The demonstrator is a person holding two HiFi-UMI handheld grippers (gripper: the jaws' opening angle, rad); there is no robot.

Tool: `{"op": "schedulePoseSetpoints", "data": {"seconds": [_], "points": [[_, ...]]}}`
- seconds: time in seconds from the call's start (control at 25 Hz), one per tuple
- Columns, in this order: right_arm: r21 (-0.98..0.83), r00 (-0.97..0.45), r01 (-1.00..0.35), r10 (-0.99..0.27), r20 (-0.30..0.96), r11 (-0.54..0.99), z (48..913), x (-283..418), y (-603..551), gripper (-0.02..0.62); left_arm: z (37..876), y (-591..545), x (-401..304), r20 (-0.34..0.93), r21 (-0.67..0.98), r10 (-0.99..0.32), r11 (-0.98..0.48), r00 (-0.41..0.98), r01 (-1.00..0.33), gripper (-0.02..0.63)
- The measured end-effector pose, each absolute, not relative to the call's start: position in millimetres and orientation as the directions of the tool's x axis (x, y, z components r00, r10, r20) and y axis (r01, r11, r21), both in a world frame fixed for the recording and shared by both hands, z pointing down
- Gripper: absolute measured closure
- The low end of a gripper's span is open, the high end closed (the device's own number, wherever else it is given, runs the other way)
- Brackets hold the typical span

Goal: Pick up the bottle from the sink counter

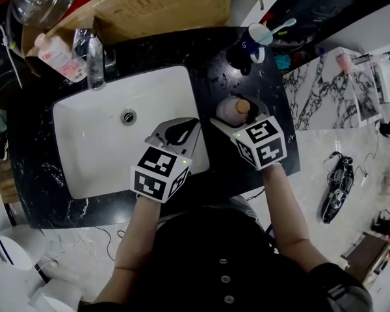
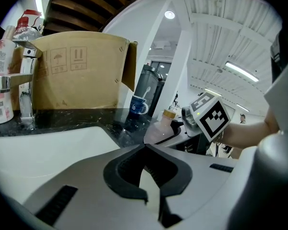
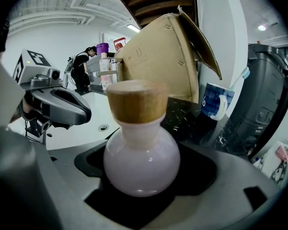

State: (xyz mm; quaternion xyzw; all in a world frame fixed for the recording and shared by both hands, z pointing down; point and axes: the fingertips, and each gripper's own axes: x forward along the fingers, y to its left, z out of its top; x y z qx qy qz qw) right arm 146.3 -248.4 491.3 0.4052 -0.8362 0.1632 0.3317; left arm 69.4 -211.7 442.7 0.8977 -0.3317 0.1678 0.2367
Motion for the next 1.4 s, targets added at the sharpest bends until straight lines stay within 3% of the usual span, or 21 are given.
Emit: {"op": "schedulePoseSetpoints", "data": {"seconds": [0.56, 1.4], "points": [[-0.101, -0.513, -0.810, -0.615, 0.599, 0.578, 462, 140, -229, 0.190, 422, -209, 66, 0.434, 0.270, -0.527, -0.698, 0.731, -0.663, 0.589], [0.001, -0.549, -0.809, -0.756, 0.358, 0.588, 353, 125, -215, 0.190, 335, -218, 67, 0.309, 0.093, -0.591, -0.761, 0.745, -0.643, 0.589]]}}
